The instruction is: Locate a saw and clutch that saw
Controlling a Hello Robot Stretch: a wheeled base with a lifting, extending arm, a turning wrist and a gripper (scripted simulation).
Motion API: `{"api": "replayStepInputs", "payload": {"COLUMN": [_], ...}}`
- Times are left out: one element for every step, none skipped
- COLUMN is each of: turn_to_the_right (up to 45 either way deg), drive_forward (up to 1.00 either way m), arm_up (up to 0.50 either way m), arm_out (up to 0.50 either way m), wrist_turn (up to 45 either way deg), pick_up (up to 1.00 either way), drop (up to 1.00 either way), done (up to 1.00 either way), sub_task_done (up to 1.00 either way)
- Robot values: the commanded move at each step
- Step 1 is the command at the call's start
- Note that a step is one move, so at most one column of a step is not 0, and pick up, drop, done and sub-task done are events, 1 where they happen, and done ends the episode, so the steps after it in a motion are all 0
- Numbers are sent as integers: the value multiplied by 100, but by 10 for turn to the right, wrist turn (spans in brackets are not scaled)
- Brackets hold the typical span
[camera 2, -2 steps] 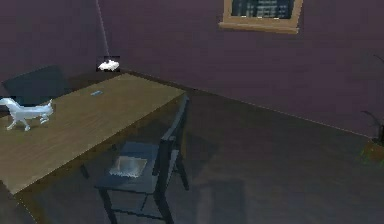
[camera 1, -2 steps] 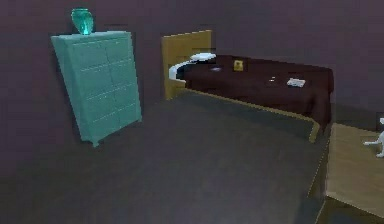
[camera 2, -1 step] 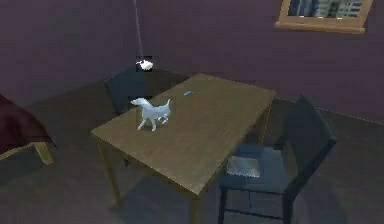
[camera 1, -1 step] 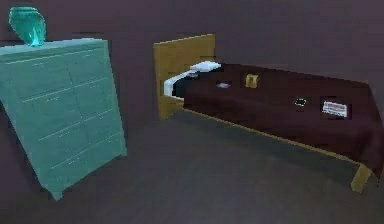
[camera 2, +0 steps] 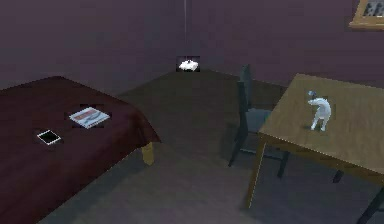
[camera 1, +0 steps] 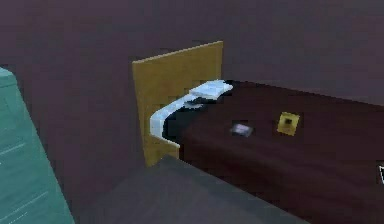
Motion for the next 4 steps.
{"api": "replayStepInputs", "payload": {"turn_to_the_right": [-30,0,-450,-360], "drive_forward": [0,60,0,0], "arm_up": [0,0,0,0], "arm_out": [0,0,0,0], "wrist_turn": [0,0,0,0], "pick_up": [0,0,0,0], "drop": [0,0,0,0], "done": [0,0,0,0], "sub_task_done": [0,0,0,0]}}
